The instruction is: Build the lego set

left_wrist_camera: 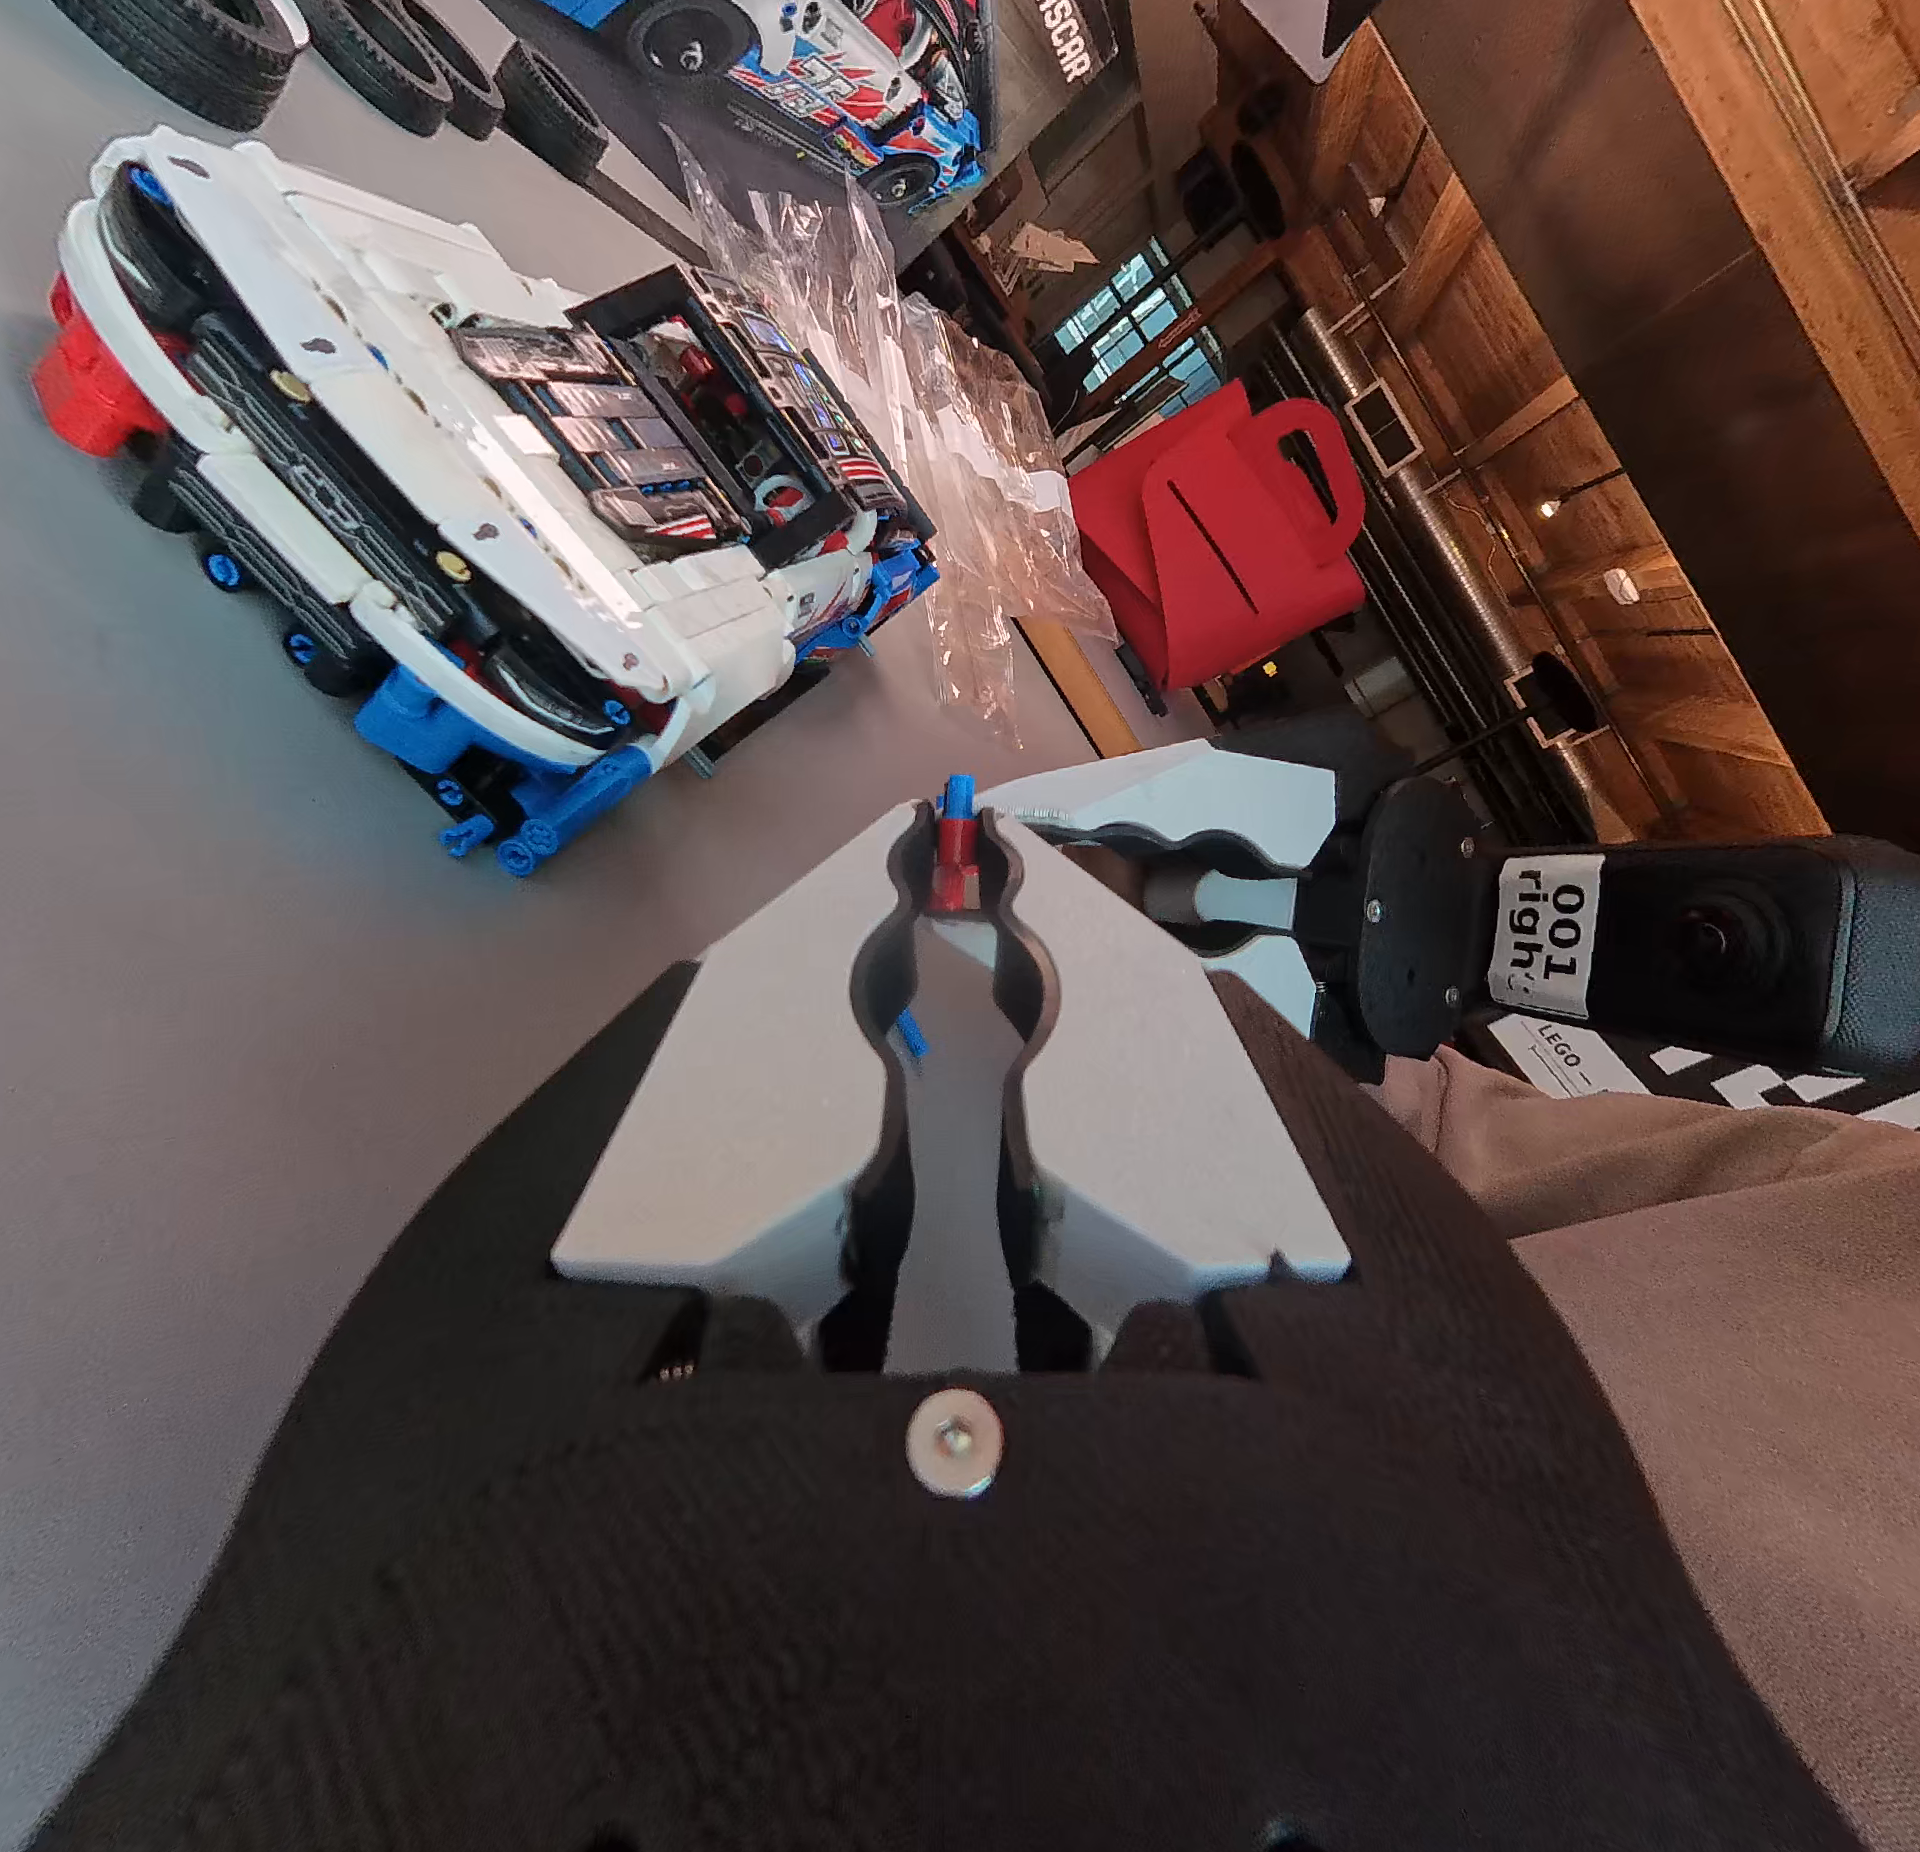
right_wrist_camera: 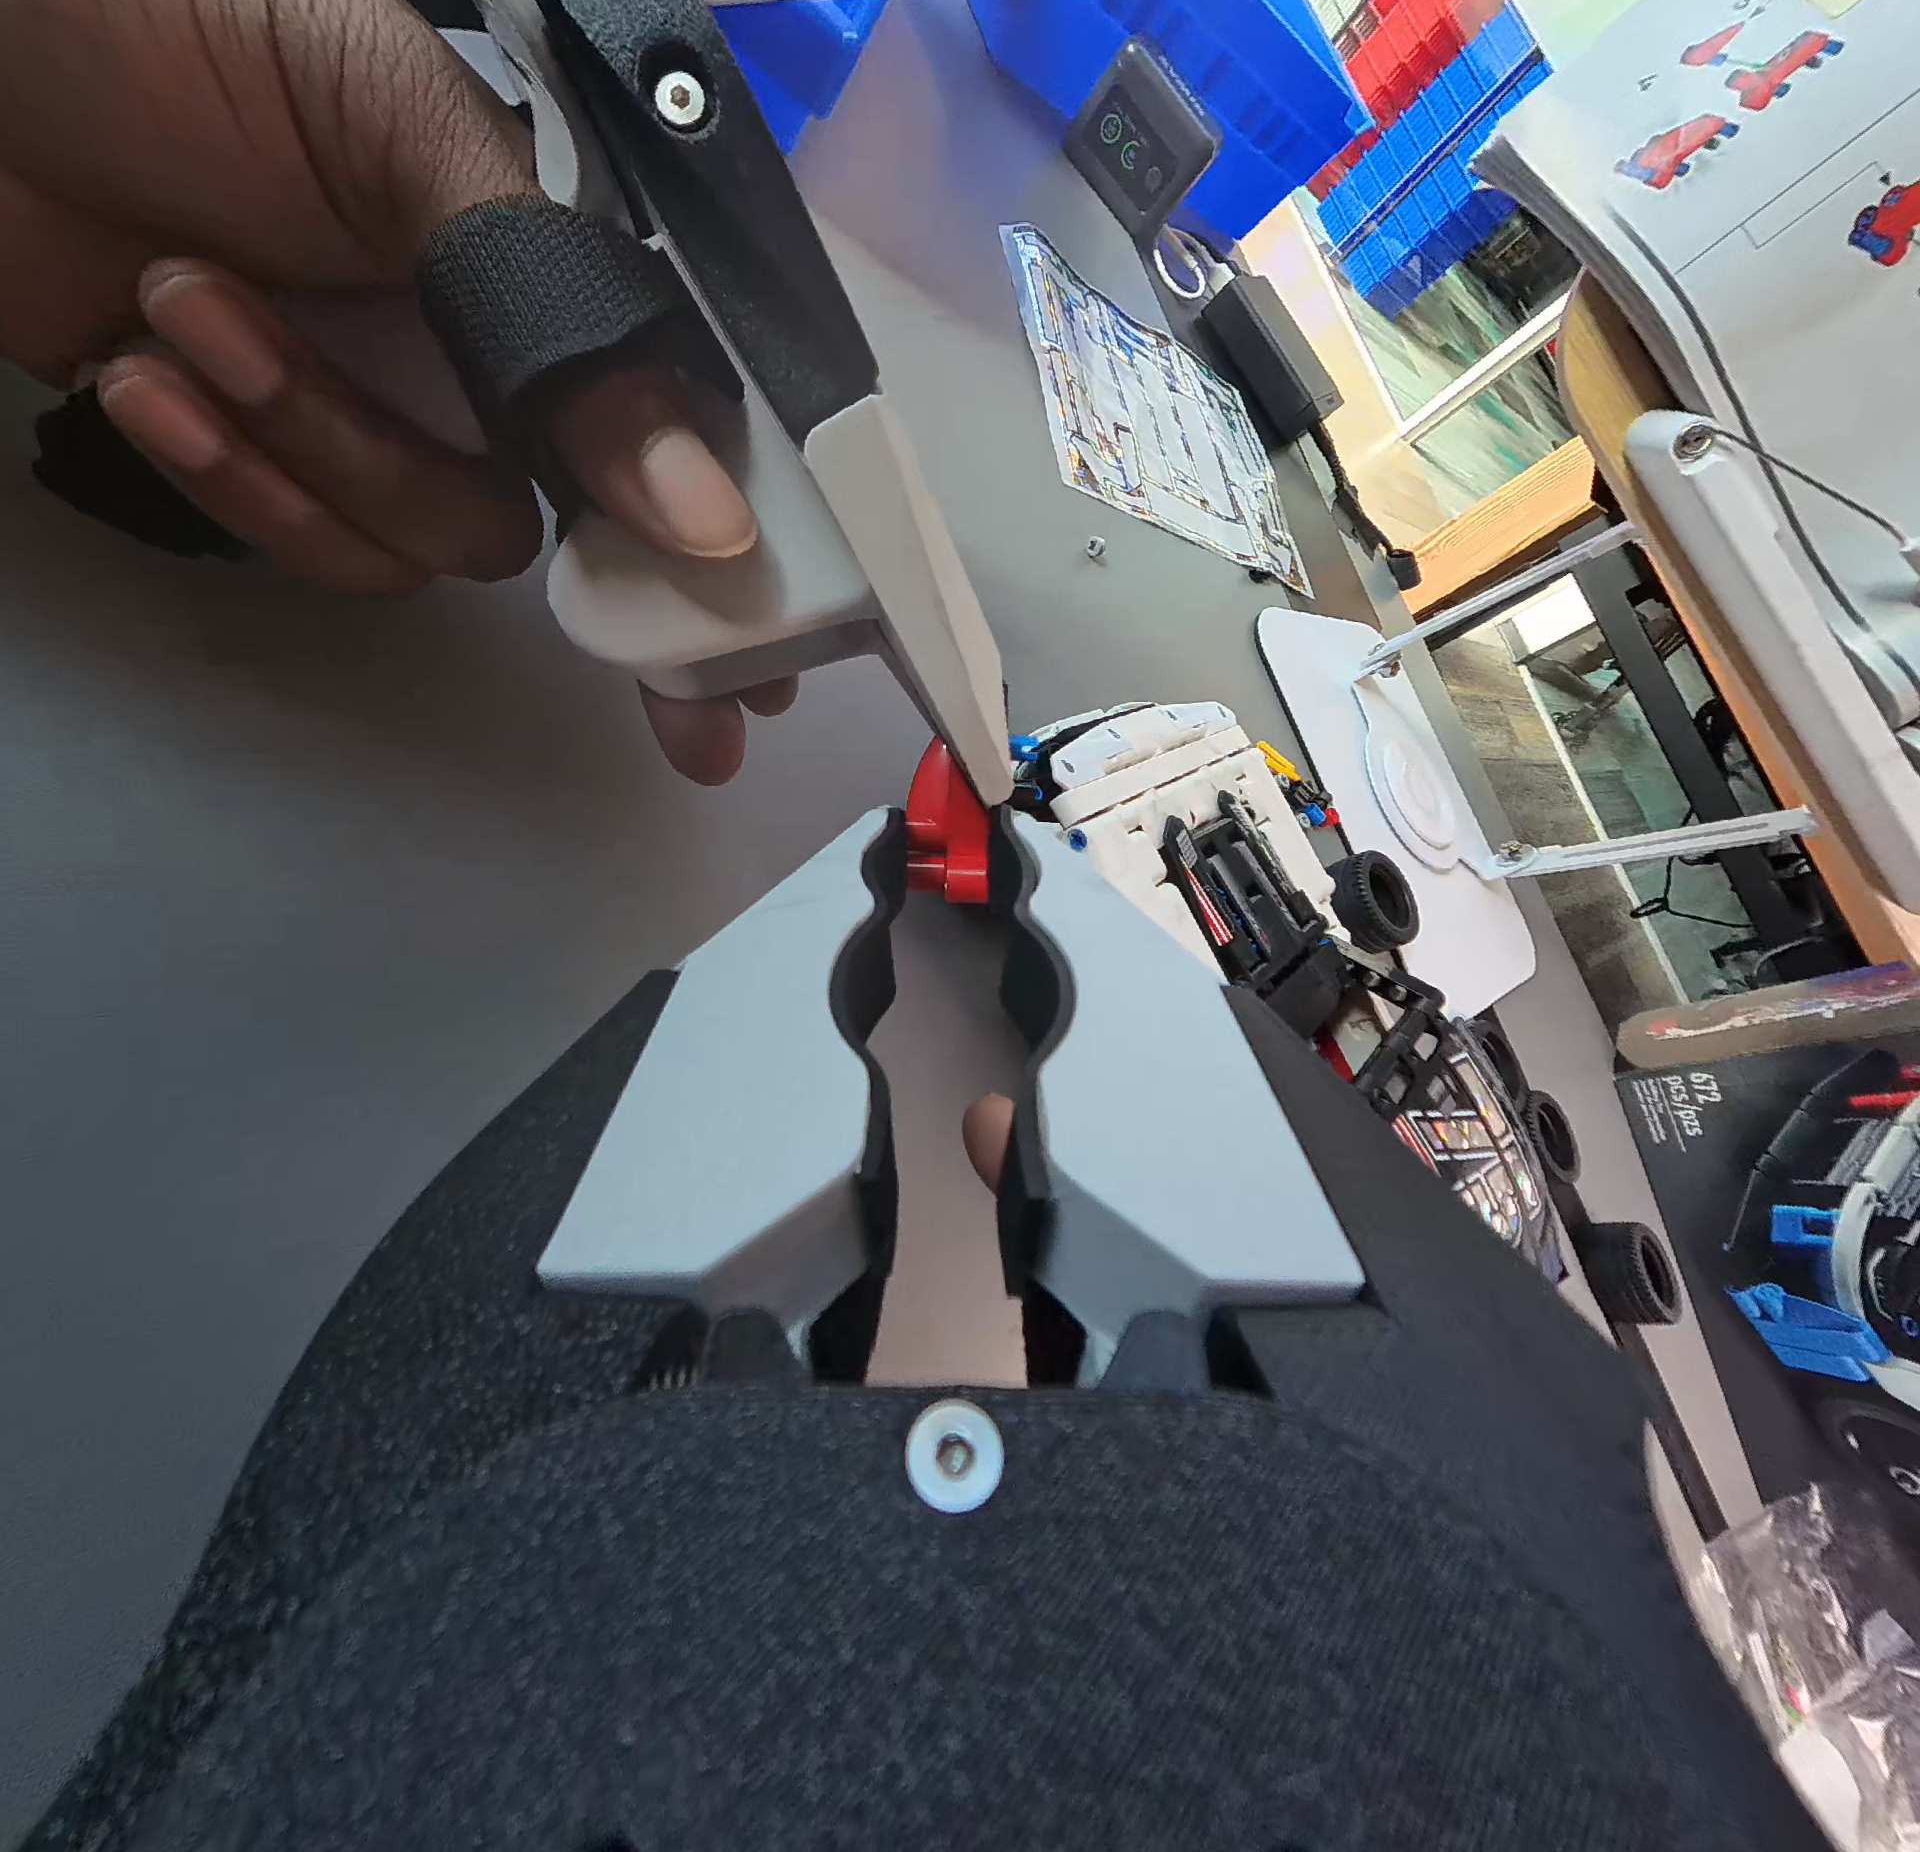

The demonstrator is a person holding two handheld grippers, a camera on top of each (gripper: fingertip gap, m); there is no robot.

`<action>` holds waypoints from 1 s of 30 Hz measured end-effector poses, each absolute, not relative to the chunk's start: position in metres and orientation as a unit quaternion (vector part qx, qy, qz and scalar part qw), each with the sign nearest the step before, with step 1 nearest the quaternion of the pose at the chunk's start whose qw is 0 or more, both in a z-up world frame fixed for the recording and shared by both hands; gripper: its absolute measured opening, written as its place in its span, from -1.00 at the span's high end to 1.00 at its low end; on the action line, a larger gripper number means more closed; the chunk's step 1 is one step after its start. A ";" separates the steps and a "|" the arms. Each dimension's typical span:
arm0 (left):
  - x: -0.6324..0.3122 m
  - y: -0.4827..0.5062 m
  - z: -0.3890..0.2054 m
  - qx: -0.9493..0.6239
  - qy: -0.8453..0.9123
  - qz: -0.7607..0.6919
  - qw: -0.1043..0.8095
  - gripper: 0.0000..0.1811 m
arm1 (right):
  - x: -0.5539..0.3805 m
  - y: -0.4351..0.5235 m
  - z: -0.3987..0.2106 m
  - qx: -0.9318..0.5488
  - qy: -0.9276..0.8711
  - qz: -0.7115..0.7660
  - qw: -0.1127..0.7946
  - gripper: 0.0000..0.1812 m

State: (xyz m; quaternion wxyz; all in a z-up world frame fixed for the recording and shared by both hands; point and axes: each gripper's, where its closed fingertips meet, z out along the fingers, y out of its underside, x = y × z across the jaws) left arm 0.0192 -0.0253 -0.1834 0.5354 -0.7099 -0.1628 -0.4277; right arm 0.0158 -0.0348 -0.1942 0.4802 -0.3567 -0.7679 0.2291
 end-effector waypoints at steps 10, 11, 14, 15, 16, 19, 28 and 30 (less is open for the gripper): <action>0.009 -0.033 -0.161 -0.664 -0.116 -0.490 0.553 0.95 | 0.026 -0.036 -0.166 -0.385 -0.686 0.454 0.419 0.65; 0.011 -0.035 -0.160 -0.671 -0.094 -0.481 0.556 0.95 | 0.029 -0.037 -0.166 -0.381 -0.686 0.469 0.405 0.70; 0.026 -0.040 -0.158 -0.706 -0.006 -0.429 0.563 0.95 | 0.036 -0.047 -0.167 -0.382 -0.683 0.517 0.348 0.75; 0.032 -0.041 -0.159 -0.718 0.021 -0.408 0.564 0.94 | 0.038 -0.050 -0.168 -0.385 -0.681 0.531 0.325 0.74; 0.036 -0.043 -0.159 -0.724 0.044 -0.391 0.567 0.94 | 0.039 -0.052 -0.169 -0.389 -0.681 0.538 0.310 0.74; 0.048 -0.048 -0.158 -0.731 0.087 -0.364 0.570 0.94 | 0.045 -0.060 -0.177 -0.376 -0.702 0.530 0.290 0.80; 0.053 -0.052 -0.143 -0.695 0.106 -0.375 0.604 0.79 | 0.048 -0.055 -0.156 -0.382 -0.657 0.588 0.277 0.81; 0.053 -0.050 -0.146 -0.703 0.109 -0.355 0.606 0.89 | 0.048 -0.058 -0.156 -0.375 -0.658 0.592 0.276 0.81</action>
